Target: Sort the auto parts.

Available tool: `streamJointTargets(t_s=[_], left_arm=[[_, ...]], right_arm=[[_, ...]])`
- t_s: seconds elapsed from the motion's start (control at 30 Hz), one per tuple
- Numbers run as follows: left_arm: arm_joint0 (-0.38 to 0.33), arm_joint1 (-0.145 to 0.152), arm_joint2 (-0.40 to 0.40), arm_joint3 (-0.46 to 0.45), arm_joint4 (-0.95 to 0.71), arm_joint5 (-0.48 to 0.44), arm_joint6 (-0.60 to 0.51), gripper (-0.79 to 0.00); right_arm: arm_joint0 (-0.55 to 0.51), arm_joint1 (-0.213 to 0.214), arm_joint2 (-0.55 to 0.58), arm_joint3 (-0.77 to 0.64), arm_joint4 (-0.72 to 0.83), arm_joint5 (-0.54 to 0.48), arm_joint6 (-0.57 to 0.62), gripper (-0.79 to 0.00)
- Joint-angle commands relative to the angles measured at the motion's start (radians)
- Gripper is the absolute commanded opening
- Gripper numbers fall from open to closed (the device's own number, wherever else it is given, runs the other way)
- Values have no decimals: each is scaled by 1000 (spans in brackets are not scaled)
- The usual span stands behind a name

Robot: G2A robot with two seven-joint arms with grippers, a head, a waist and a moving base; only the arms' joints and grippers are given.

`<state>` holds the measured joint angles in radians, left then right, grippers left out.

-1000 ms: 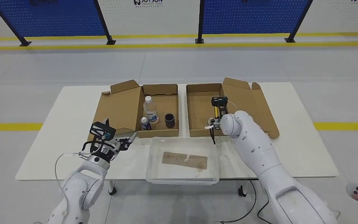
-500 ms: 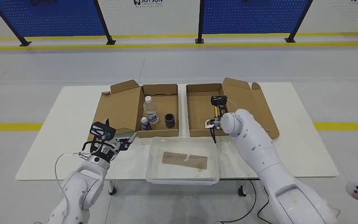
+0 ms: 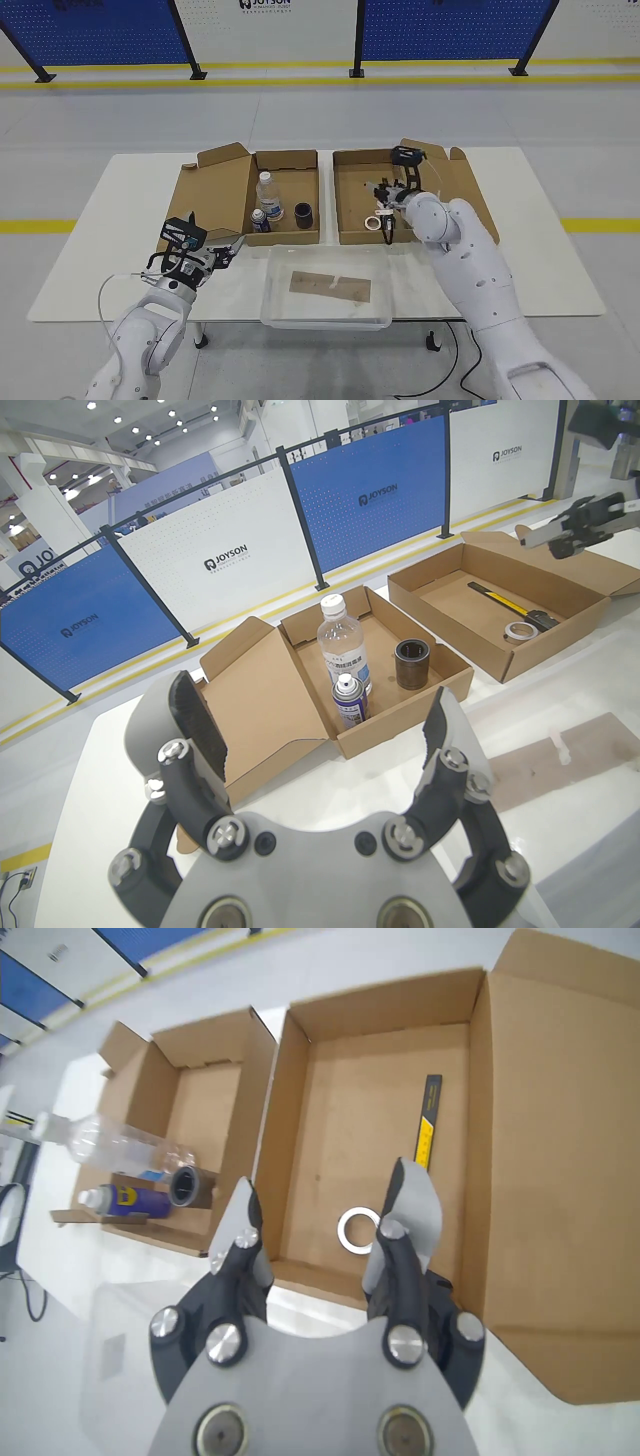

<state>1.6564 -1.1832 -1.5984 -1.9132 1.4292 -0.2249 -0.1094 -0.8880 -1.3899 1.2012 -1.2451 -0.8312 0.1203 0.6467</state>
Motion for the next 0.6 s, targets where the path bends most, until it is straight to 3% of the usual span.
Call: streamJointTargets(t_s=[0.0, 0.4, 0.57], left_arm=[[0, 0, 0, 0, 0, 0, 0, 0], [0, 0, 0, 0, 0, 0, 0, 0], [0, 0, 0, 0, 0, 0, 0, 0]], right_arm=[[-75, 10, 50, -101, 31, -10, -23, 0], [-508, 47, 323, -582, 242, -102, -198, 0], [-666, 56, 411, -729, 275, -102, -202, 0]])
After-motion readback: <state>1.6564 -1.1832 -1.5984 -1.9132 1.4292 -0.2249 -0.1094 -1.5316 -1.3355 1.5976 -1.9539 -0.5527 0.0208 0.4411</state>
